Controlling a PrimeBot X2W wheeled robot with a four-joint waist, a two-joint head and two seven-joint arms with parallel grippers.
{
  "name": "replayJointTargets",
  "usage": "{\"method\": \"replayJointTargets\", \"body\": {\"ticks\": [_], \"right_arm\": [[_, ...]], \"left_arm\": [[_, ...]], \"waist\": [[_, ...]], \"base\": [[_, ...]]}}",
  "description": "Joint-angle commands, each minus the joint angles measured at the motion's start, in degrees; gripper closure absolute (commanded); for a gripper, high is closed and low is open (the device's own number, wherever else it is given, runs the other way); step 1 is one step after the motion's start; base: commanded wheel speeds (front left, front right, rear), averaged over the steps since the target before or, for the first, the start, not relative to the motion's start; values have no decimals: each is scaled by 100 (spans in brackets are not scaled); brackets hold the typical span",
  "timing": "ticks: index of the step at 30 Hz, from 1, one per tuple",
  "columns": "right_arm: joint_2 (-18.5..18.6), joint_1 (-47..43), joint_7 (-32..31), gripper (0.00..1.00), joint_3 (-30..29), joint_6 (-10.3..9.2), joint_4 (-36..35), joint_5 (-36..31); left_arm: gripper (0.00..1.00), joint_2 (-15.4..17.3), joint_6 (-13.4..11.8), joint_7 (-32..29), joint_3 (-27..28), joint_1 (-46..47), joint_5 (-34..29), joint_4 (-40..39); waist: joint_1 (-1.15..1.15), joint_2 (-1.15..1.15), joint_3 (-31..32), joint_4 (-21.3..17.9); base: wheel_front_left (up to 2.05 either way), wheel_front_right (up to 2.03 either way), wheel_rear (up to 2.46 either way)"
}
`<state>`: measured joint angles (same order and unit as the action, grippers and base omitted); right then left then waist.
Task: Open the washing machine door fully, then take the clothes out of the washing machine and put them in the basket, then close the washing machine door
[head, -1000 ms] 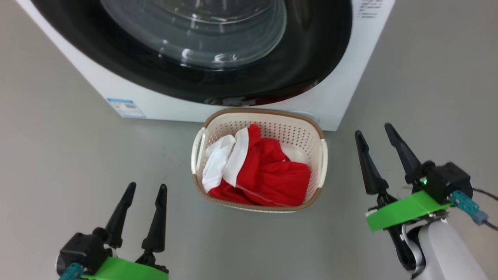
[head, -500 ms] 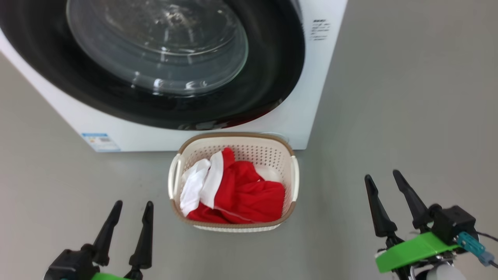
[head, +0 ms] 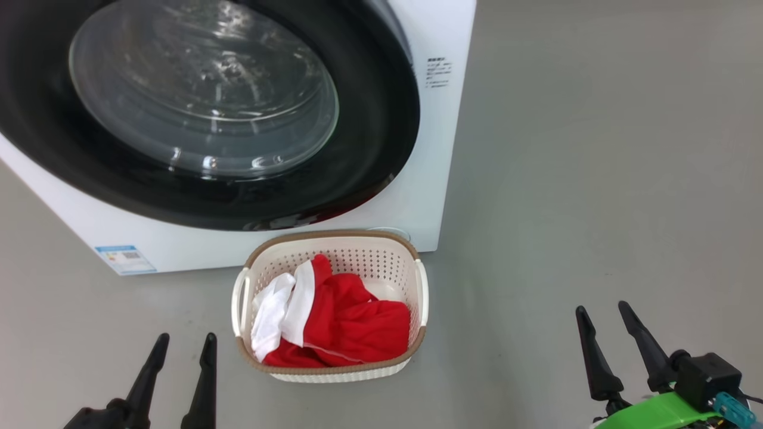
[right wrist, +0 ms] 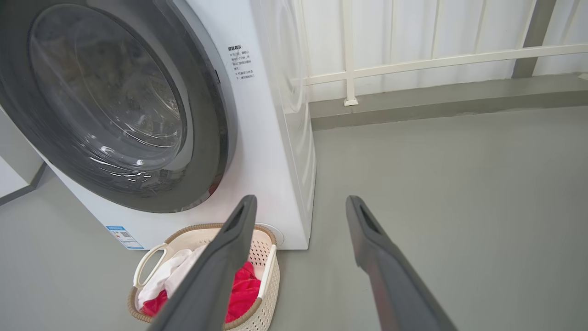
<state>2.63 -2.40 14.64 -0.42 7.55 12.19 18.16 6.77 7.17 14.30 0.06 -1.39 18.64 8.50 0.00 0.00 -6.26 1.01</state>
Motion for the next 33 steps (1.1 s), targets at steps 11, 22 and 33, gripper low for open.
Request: {"method": "replayJointTargets", "body": {"ticks": [11, 22, 33], "right_arm": [[25, -227, 36, 0, 2, -6, -169, 11], [25, -186, 36, 0, 1, -6, -169, 18], [25, -166, 36, 0, 22, -6, -169, 41]], "left_arm": [[0, 123, 32, 70, 308, -102, -62, -178], [0, 102, 32, 70, 283, -73, -30, -170], [0, 105, 32, 70, 282, -69, 46, -104]], "waist": [[0, 0, 129, -102], [0, 0, 136, -77], [0, 0, 140, -74]], "base": [[0, 0, 0], [0, 0, 0], [0, 0, 0]]}}
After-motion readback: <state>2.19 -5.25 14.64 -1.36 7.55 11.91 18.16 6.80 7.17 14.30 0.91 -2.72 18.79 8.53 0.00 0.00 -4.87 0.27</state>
